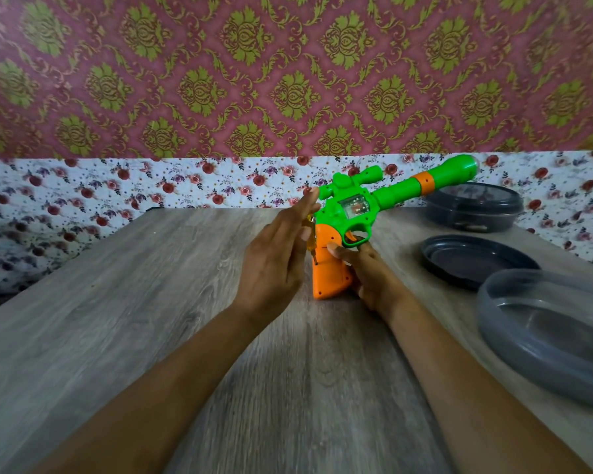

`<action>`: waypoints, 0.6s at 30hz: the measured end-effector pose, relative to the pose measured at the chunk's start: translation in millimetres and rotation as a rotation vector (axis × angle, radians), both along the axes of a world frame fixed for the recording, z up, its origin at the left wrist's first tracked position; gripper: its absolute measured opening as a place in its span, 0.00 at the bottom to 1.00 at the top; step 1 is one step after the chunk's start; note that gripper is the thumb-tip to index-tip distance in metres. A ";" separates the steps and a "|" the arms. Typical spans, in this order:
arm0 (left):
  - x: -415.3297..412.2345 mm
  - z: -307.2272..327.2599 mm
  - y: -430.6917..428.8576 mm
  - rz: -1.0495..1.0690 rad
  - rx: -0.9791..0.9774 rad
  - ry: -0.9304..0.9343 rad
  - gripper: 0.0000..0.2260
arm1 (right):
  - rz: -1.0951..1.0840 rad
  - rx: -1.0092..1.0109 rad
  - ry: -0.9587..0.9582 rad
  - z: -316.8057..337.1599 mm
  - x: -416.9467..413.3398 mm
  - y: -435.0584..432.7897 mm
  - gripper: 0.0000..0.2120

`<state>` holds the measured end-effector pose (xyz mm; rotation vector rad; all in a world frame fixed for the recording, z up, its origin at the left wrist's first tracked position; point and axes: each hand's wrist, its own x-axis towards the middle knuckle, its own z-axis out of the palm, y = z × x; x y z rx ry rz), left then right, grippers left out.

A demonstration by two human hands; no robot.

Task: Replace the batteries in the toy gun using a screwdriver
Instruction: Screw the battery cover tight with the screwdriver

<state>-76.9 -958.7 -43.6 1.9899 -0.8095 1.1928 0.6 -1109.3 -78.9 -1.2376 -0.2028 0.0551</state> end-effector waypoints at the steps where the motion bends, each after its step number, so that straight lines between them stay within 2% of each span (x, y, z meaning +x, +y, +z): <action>1: -0.2 0.9 0.0 0.009 0.002 -0.014 0.18 | -0.003 0.005 0.001 -0.1 0.1 0.3 0.24; 9: -2.4 2.1 0.0 0.061 0.029 -0.170 0.15 | 0.026 -0.007 -0.033 1.2 -3.1 1.2 0.19; 13: -1.7 1.7 -1.5 0.065 0.105 -0.155 0.15 | 0.028 -0.004 -0.024 1.3 -3.0 1.2 0.19; 18: -0.4 -0.4 -1.2 0.078 0.081 -0.118 0.18 | 0.021 -0.018 -0.028 0.7 -3.5 0.9 0.22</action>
